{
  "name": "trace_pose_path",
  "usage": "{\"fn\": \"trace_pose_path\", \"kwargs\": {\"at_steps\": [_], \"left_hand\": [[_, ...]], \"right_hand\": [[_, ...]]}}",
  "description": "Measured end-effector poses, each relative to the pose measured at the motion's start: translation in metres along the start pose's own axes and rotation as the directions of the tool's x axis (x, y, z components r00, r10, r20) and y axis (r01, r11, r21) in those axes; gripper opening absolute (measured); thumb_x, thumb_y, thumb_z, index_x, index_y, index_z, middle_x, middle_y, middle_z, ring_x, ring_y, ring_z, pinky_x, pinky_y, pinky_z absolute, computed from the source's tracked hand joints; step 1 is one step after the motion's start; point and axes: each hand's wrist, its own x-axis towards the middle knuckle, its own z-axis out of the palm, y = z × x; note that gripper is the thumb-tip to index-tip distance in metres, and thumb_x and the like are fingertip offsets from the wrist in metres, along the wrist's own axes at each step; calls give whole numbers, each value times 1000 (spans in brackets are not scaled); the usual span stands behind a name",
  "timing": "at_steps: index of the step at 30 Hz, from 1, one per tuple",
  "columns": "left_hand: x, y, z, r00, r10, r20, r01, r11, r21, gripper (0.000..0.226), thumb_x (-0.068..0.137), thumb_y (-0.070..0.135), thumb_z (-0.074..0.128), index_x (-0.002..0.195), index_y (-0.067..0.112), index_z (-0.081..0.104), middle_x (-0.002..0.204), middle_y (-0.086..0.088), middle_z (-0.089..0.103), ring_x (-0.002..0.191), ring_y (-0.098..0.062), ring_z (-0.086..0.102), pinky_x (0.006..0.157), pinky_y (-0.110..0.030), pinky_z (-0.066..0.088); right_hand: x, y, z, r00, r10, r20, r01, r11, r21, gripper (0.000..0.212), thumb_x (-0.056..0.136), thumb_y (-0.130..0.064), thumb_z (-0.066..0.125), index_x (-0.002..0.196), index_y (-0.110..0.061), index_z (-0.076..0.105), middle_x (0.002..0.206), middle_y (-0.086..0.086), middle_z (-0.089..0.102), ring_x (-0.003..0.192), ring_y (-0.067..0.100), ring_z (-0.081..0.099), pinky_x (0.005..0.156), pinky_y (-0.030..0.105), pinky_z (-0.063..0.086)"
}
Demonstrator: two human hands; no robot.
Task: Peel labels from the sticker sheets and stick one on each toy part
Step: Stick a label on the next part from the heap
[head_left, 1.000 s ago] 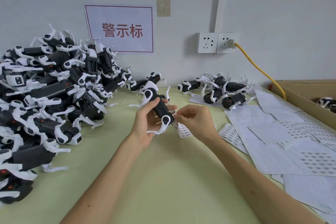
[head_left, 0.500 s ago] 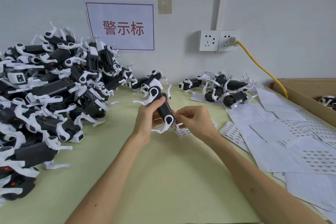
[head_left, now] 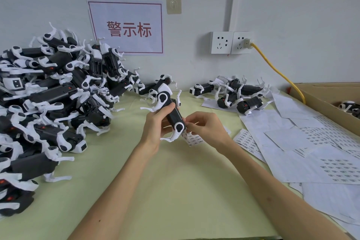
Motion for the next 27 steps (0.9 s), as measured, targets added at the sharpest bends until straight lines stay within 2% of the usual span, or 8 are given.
{"fn": "trace_pose_path", "kwargs": {"at_steps": [3,7,10,15,20,23,25,27], "left_hand": [[-1,1,-1,1000,-1,2,1,1000,7,21,76,41,70,78,21,78,91,-24,73,82,-32,71,88,-44,53],[-1,2,-1,1000,-8,3,8,1000,11,21,77,41,69,77,22,78,92,-24,73,81,-31,71,89,-45,53],[-1,1,0,1000,-7,2,7,1000,3,21,77,41,70,77,22,78,92,-23,72,80,-30,71,86,-44,53],[1,-1,-1,1000,2,9,-2,1000,3,22,78,40,69,81,19,76,87,-20,73,80,-29,73,80,-39,55],[3,0,-3,1000,-13,-10,13,1000,24,21,85,37,70,89,17,72,89,-20,76,79,-26,73,69,-30,58],[7,3,-6,988,54,-143,-45,997,66,13,94,29,70,85,20,74,89,-14,77,74,-22,71,66,-29,55],[11,7,-12,969,107,-224,-100,994,42,21,94,28,71,74,23,77,84,-10,76,69,-20,70,60,-26,55],[12,12,-21,989,13,-145,-25,996,-82,28,95,36,68,71,24,78,93,-12,78,75,-22,71,62,-27,57]], "right_hand": [[1,2,0,1000,0,-3,0,1000,-17,6,92,-13,72,87,-15,76,82,2,76,74,17,72,83,42,58],[1,2,0,999,37,2,-37,999,16,10,92,-12,71,84,-14,76,79,2,76,71,12,70,74,27,57],[1,2,1,999,54,-8,-53,998,22,12,93,-10,69,83,-13,74,76,0,76,67,10,70,70,23,56],[1,2,3,995,88,-54,-86,996,29,12,93,-8,67,83,-10,72,72,4,75,64,13,70,71,29,58],[3,5,0,975,130,-178,-132,991,3,13,91,-10,65,81,-16,71,71,4,75,59,12,68,68,35,58],[4,4,-4,972,117,-203,-111,993,38,10,93,-13,65,86,-17,70,71,3,74,57,13,68,59,28,54],[4,3,-5,975,87,-204,-79,996,48,8,94,-19,66,87,-19,70,71,2,73,56,12,66,55,21,48],[4,1,-3,979,46,-198,-41,999,27,8,95,-26,67,87,-24,69,72,0,73,55,11,65,52,17,45]]}}
